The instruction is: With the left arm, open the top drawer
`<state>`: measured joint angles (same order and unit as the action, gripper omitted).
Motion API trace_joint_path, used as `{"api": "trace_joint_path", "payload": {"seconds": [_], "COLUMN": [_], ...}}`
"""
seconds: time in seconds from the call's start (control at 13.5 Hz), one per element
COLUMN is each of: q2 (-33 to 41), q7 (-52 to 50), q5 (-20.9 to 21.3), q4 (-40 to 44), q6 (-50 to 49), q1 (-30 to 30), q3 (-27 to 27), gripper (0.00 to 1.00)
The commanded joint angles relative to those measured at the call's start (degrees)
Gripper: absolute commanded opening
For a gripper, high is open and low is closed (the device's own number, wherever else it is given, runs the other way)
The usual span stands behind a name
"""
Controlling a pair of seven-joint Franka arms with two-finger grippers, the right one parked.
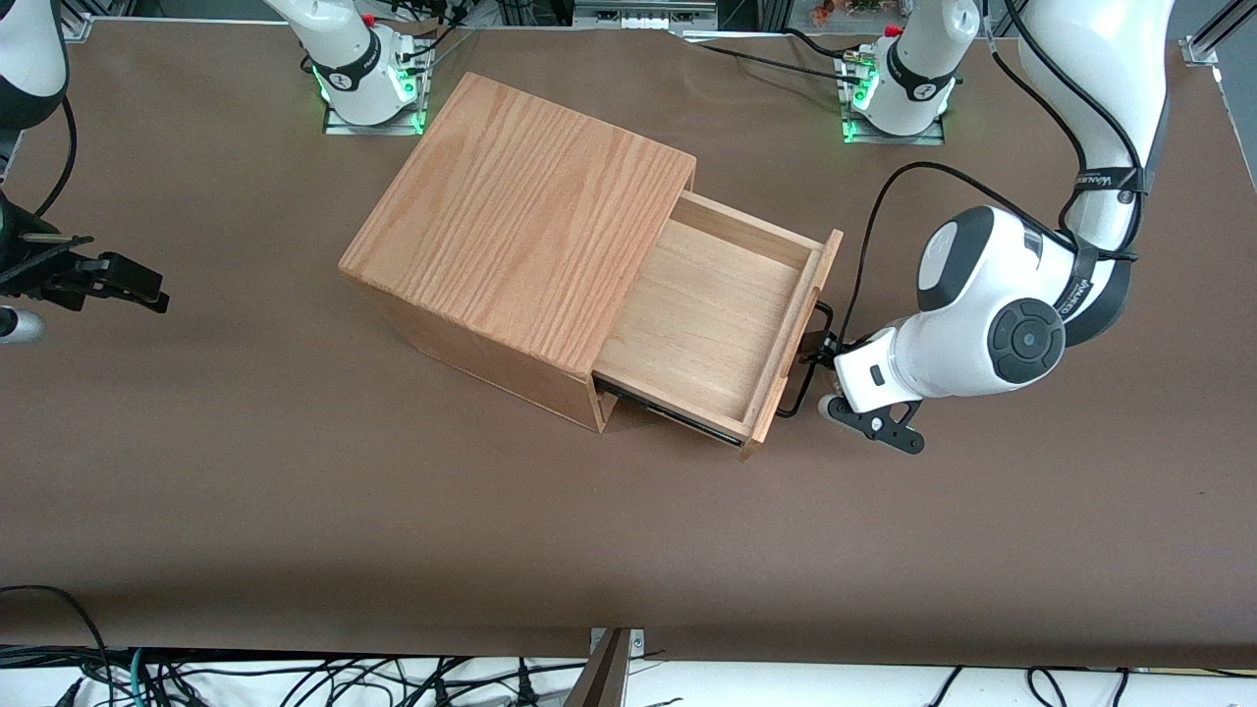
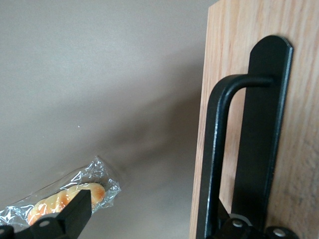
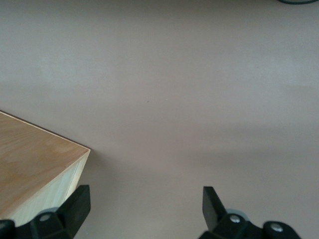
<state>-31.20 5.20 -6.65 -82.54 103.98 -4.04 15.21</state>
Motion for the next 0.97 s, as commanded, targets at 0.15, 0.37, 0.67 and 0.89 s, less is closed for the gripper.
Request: {"api": "trace_joint_path", "payload": {"seconds": [0.15,0.37,0.67,0.89], "q2": [1.49,3.33,11.05,15.02], "q7": [0.33,0.33,0.95,0.86], "q5": [-6.97,-7.24,-6.45,-1.38], "q4": [1.24,1.77,1.77,1.77], "q6": [-3.7,-6.23,-12.04,-14.76], "q1": [2.19,2.63,4.83,6.66], "q3": [0.26,0.26,-0.35,-0.88], "gripper": [1.0,1.0,1.0,1.0]}}
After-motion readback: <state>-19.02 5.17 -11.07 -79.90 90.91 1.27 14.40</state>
